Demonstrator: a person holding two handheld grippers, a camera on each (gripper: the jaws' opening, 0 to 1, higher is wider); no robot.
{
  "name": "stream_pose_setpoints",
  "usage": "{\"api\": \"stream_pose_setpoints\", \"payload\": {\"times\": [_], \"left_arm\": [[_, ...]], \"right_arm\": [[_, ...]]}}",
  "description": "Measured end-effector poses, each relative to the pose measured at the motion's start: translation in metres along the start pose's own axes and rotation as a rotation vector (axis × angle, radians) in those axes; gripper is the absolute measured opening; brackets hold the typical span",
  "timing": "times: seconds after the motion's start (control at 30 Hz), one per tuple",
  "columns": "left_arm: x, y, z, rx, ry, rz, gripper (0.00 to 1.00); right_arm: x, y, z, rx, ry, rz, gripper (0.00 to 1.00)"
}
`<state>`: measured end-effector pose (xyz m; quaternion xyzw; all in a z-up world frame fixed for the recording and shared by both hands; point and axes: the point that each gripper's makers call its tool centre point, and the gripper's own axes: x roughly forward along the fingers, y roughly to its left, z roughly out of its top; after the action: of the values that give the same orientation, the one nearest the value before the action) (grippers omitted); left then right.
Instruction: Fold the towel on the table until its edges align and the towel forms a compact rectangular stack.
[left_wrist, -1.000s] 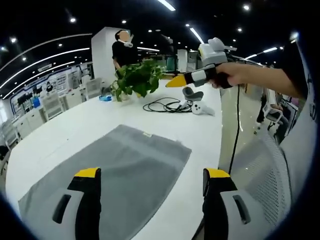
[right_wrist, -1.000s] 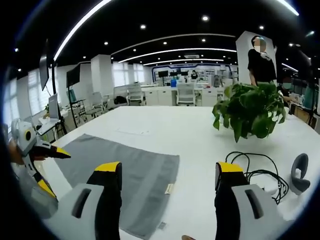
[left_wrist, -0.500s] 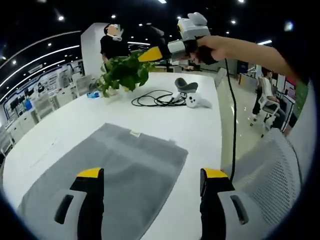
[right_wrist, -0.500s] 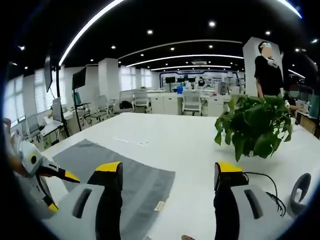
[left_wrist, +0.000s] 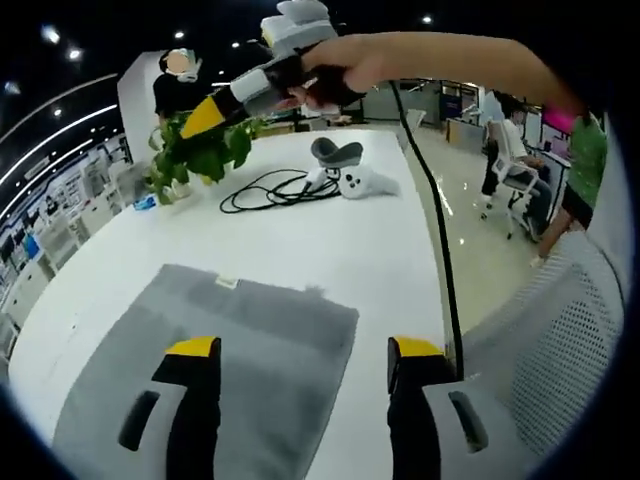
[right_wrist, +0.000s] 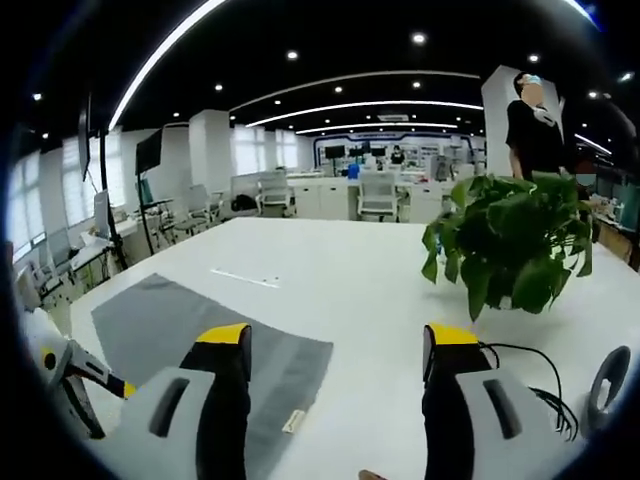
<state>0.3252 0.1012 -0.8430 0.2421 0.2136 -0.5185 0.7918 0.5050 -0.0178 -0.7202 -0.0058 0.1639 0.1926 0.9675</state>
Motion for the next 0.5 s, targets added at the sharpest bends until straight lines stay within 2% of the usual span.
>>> {"api": "stream_pose_setpoints", "payload": {"times": [0.2, 0.3, 0.5], "left_arm": [[0.018, -0.009, -0.002, 0.011, 0.025, -0.015, 0.65], [0.028, -0.020, -0.004, 0.043, 0.034, -0.078, 0.65], [0.040, -0.027, -0.006, 0.052, 0.039, -0.108, 0.61]], "right_arm": [[0.025, -0.009, -0.010, 0.020, 0.012, -0.016, 0.66], [0.037, -0.009, -0.016, 0.026, 0.021, -0.006, 0.63], [0.061, -0.004, -0.033, 0.017, 0.064, 0.030, 0.61]]}}
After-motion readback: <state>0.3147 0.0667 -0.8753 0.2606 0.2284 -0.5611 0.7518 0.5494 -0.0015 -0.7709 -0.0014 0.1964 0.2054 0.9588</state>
